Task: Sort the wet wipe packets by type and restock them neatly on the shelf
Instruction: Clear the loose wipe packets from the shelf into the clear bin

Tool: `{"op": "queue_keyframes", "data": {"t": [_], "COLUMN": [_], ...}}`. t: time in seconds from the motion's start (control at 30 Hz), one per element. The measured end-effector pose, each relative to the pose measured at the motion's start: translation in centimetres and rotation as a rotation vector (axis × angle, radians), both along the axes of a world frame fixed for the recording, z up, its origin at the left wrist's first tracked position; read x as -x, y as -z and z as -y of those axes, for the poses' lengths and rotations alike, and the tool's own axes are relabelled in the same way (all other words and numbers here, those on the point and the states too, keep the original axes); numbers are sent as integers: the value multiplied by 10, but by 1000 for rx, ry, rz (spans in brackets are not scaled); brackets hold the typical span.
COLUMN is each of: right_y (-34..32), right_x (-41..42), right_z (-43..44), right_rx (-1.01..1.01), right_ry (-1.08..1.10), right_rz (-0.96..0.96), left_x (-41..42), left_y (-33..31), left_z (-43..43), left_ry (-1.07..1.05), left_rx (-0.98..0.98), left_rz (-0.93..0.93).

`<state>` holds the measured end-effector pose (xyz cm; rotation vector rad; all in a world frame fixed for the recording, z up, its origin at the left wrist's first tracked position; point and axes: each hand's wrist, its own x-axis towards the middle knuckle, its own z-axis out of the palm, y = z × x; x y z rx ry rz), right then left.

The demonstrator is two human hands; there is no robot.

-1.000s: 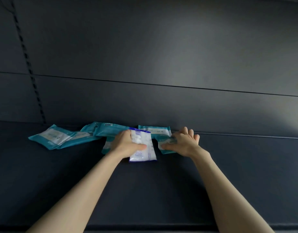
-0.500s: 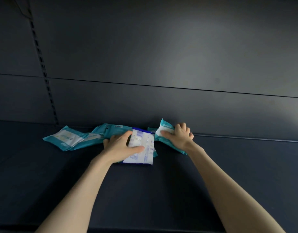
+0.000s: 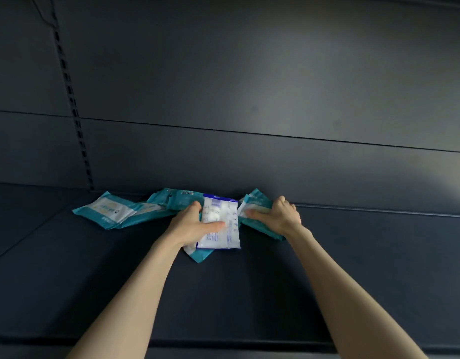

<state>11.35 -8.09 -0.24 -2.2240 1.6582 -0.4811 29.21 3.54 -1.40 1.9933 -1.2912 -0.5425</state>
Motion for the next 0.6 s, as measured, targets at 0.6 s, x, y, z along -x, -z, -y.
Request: {"op": "queue_keyframes", "data": {"t": [0.6], "right_y": [-25], "right_x": [44], "right_z": [-219], "right_rx": [-4], "right_ry": [-54], "right_rz": [1047], "left_x": [74], "left_y": [-37], "left_z": [-197], "left_ry": [40], "left_rx": [554], "left_rz": [-845]}}
